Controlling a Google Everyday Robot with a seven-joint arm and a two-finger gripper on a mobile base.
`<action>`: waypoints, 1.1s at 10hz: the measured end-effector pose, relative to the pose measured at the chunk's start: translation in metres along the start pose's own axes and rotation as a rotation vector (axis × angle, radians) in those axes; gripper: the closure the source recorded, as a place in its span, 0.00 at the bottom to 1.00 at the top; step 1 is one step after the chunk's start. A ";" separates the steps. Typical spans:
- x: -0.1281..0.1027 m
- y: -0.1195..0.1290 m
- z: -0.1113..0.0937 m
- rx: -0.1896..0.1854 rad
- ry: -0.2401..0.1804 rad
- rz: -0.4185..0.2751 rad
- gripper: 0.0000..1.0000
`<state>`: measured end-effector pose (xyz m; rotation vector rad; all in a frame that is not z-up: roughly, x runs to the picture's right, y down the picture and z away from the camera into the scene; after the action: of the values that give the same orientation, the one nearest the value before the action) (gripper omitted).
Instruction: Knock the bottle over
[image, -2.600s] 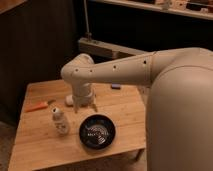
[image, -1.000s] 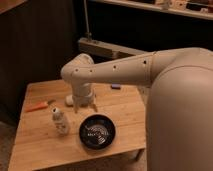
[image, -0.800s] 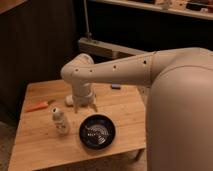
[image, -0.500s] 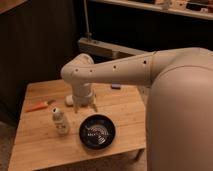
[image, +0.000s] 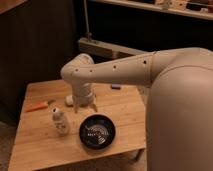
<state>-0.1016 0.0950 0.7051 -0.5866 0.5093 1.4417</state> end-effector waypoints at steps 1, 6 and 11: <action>-0.003 0.001 0.001 -0.046 -0.010 -0.025 0.35; -0.006 -0.004 0.001 -0.296 -0.072 -0.122 0.55; 0.031 0.013 -0.016 -0.498 -0.037 -0.257 1.00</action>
<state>-0.1118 0.1081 0.6721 -0.9803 0.0326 1.3295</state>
